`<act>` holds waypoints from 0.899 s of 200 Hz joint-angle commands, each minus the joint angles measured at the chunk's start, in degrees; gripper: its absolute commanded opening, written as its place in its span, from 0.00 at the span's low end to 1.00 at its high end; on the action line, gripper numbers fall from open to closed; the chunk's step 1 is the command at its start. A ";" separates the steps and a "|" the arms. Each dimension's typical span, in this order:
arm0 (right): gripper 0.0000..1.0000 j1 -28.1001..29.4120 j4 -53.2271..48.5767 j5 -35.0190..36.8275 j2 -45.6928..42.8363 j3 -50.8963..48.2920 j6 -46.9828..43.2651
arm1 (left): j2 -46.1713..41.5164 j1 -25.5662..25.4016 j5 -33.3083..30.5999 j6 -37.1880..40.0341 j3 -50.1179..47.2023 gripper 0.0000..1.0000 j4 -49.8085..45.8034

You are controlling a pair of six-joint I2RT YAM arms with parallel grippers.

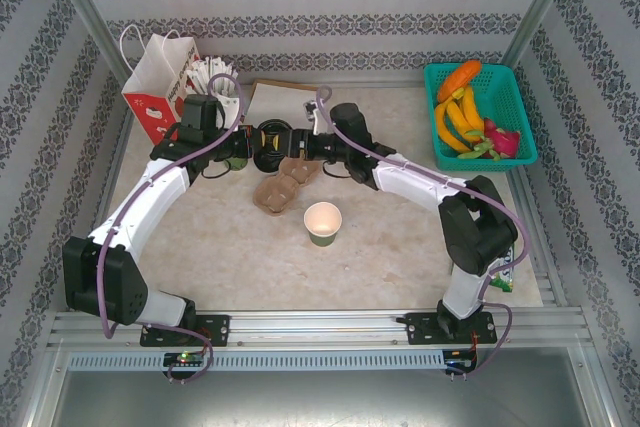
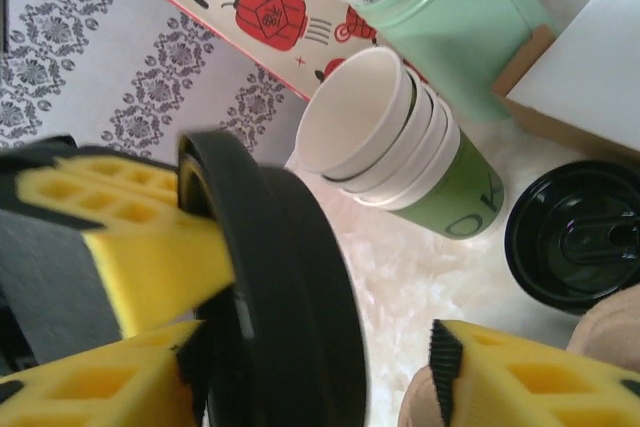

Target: Pack the takeout coffee

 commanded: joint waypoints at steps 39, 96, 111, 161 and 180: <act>0.50 -1.47 11.03 -7.58 -2.72 -5.06 -0.58 | -0.83 0.38 4.79 0.06 2.22 0.00 1.92; 0.45 -1.48 16.20 -5.54 -2.79 -5.99 0.46 | -0.44 0.36 5.47 0.26 2.60 0.00 1.27; 0.42 -1.48 16.68 -4.22 -3.48 -6.89 0.30 | -0.59 0.42 5.71 0.41 2.73 0.00 1.09; 0.22 -1.62 15.46 -2.12 -5.22 -7.68 -1.76 | -0.73 0.36 8.82 0.97 2.23 0.00 1.79; 0.14 -1.65 14.20 -1.12 -5.61 -7.65 -3.18 | -0.70 0.39 9.62 1.04 2.31 0.06 1.89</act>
